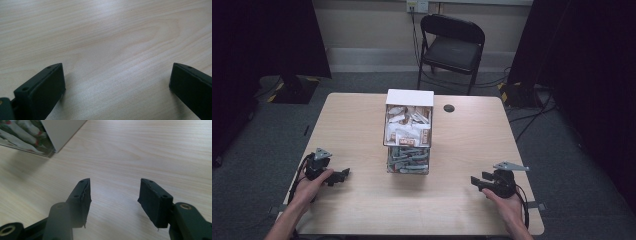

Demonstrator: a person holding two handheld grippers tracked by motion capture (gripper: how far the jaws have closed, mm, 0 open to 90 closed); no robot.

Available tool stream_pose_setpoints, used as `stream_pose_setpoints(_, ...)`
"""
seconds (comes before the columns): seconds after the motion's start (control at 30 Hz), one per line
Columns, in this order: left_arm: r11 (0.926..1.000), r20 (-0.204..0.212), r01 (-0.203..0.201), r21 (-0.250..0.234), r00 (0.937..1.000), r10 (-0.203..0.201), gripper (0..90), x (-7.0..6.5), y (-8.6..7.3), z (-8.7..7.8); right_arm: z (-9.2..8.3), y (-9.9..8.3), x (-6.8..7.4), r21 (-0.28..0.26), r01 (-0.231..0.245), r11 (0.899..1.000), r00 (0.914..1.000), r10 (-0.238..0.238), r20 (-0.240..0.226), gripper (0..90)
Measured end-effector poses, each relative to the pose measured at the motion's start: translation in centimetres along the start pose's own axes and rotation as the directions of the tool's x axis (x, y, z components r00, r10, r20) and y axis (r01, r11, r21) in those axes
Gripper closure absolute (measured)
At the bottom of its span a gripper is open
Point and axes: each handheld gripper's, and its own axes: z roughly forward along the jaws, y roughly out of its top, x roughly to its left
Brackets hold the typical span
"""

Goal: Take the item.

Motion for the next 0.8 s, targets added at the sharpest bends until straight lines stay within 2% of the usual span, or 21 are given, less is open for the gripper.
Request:
stream_pose_setpoints(0.2, 1.0, 0.0, 0.0, 0.0, 1.0, 0.0, 0.0, 0.0, 0.0, 0.0, -0.3, 0.5, 0.9, -0.032, 0.02, 0.999, 0.998, -0.022, -0.06, 47.6)
stream_pose_setpoints(0.37, 1.0, 0.0, 0.0, 0.0, 1.0, 0.0, 0.0, 0.0, 0.0, 0.0, -0.5, 0.9, 1.8, -0.044, 0.054, 0.998, 0.9947, -0.058, -0.085, 50.9)
stream_pose_setpoints(0.6, 1.0, 0.0, 0.0, 0.0, 1.0, 0.0, 0.0, 0.0, 0.0, 0.0, -0.3, 1.6, 3.5, -0.045, 0.109, 0.993, 0.9831, -0.114, -0.143, 54.3)
stream_pose_setpoints(0.73, 1.0, 0.0, 0.0, 0.0, 1.0, 0.0, 0.0, 0.0, 0.0, 0.0, -0.4, 1.9, 4.4, -0.054, 0.127, 0.99, 0.9755, -0.135, -0.174, 55.5)
stream_pose_setpoints(0.8, 1.0, 0.0, 0.0, 0.0, 1.0, 0.0, 0.0, 0.0, 0.0, 0.0, -0.5, 2.1, 4.5, -0.061, 0.13, 0.99, 0.9748, -0.139, -0.174, 55.5)
